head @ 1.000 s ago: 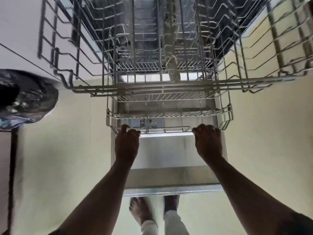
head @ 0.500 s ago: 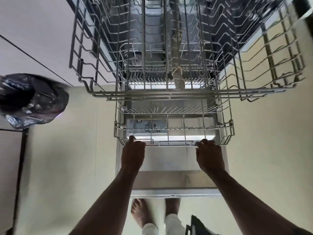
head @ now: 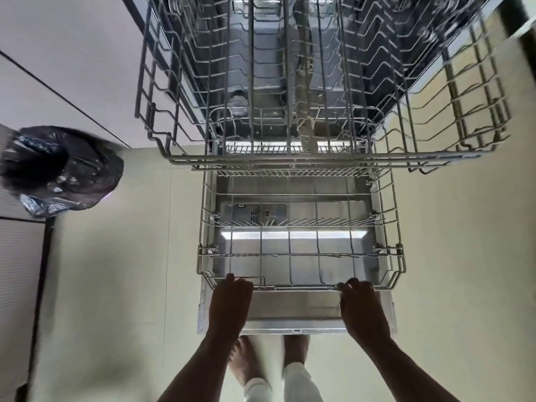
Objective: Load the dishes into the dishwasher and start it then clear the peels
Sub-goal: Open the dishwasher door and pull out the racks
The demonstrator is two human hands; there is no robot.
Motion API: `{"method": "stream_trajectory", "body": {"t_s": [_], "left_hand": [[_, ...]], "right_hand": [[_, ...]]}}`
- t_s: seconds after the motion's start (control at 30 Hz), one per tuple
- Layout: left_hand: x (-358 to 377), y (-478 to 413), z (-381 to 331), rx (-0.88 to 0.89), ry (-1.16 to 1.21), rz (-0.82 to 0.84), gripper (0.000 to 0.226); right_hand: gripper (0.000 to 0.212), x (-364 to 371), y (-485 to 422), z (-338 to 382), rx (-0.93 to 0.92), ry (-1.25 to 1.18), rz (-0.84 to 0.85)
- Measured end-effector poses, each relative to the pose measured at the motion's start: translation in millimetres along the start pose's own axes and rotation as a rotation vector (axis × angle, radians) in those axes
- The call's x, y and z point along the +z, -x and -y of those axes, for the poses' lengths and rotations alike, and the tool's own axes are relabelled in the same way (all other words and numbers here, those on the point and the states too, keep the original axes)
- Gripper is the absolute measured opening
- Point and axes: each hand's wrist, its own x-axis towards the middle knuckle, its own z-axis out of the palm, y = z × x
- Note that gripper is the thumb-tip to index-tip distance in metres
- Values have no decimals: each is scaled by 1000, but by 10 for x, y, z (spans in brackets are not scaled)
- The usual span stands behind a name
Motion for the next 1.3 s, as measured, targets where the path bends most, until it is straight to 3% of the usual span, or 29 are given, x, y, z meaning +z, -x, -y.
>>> {"method": "stream_trajectory", "body": {"t_s": [0.33,0.53,0.63,0.77,0.9,1.0,1.13,1.3], "left_hand": [[-277,-1,-143,-80,-31,108,18],[-437,-8,-136,17,-31,124,13],[-836,-16,-173,62,79,-88,6],[-1797,-59,-270,120,265,-629,4],[-2660,-106,-272,96,218,-822,32],[-2965,-297,-108,46,118,-766,49],[-3016,-446,67,106,60,-637,22],[-3136,-359,64,-11,90,-509,15]], "right_hand": [[32,-97,34,5,-32,43,35],[40,-259,61,74,-46,19,79],[30,-625,-53,205,-86,-112,-5],[18,-1767,-297,553,-130,-366,-443],[47,-2859,-486,594,-31,-351,-651],[59,-3191,-779,382,0,-151,-547],[20,-3212,-1002,175,-183,-69,-390],[12,-3188,-894,217,-145,-96,-364]]}}
